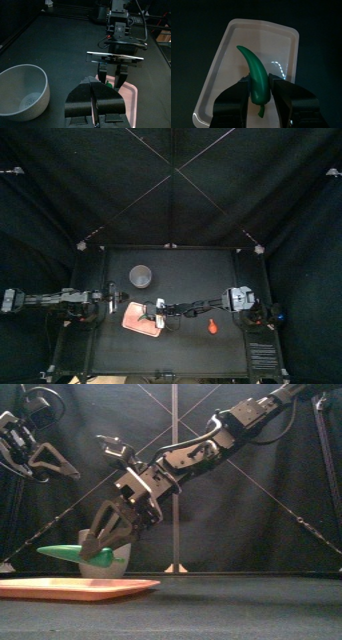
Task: Pick the green pepper then place it on the pink plate
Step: Drop green pepper on the pink plate and return to neutral
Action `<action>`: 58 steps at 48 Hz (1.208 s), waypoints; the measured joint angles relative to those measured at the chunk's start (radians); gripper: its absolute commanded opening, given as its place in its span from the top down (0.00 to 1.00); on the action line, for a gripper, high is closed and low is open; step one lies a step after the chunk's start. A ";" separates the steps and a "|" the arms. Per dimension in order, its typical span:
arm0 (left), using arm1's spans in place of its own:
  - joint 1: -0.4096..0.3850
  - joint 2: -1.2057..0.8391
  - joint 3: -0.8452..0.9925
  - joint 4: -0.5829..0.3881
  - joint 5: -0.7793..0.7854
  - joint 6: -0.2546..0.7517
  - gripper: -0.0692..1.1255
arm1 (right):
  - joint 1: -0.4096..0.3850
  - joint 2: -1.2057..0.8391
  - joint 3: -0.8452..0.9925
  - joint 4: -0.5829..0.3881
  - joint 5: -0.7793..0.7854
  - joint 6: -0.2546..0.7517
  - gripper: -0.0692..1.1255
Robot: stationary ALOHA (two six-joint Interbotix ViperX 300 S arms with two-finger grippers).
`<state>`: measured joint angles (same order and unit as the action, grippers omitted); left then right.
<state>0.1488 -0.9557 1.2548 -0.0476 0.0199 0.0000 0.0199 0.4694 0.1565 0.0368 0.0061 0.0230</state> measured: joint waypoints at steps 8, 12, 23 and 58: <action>0.000 0.000 0.000 0.000 -0.011 0.000 0.85 | 0.002 0.000 -0.006 0.029 0.008 0.000 0.32; 0.000 0.000 -0.002 0.000 -0.014 0.000 0.85 | 0.003 0.000 -0.006 0.034 0.009 0.000 0.30; 0.000 0.000 0.000 0.000 -0.015 -0.002 0.85 | 0.012 0.000 -0.005 0.040 0.009 0.000 0.29; 0.002 0.000 0.000 -0.018 -0.015 0.002 0.85 | -0.031 -0.394 0.379 -0.035 -0.325 -0.005 0.29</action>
<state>0.1503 -0.9557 1.2548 -0.0660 0.0046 0.0015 -0.0107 0.0752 0.5354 0.0015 -0.3191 0.0184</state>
